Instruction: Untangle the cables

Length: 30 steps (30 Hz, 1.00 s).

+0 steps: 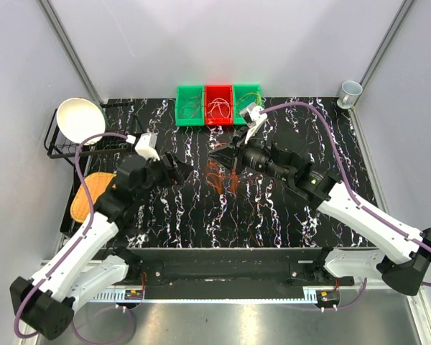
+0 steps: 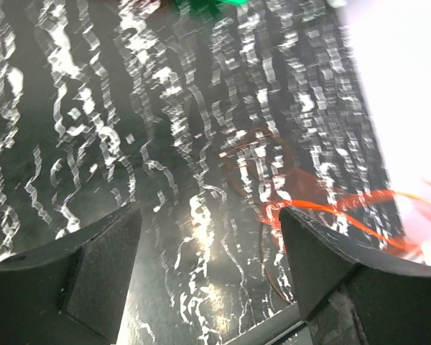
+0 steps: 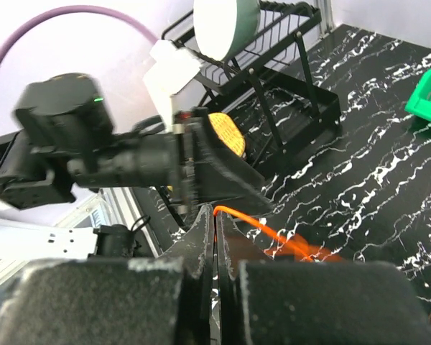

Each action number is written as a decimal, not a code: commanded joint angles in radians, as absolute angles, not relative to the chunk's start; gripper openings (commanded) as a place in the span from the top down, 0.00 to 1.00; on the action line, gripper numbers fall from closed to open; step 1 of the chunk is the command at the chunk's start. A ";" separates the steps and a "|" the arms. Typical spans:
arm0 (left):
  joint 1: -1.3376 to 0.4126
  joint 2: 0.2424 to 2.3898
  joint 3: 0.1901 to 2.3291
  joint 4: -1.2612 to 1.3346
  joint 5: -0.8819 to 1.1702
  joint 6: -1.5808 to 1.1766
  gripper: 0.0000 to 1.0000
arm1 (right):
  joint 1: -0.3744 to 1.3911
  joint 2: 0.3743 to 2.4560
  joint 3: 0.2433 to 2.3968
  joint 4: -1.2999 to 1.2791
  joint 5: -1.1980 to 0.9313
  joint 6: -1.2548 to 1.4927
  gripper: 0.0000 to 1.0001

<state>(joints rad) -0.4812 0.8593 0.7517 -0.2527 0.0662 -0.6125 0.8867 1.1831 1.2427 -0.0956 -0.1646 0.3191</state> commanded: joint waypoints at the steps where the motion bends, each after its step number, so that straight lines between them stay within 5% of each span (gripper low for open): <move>1: -0.482 0.795 0.692 -0.078 0.201 -0.554 0.21 | 0.893 1.198 1.305 -0.097 -0.138 0.299 1.00; 30: -0.540 0.801 0.565 0.252 0.371 -0.545 0.23 | 0.891 1.236 1.359 -0.107 -0.202 0.322 1.00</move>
<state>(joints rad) -0.5175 0.7811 0.5728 0.1299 0.3264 -0.5644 0.8867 1.2377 1.3052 -0.1230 -0.1787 0.3183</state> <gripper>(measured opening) 0.770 0.012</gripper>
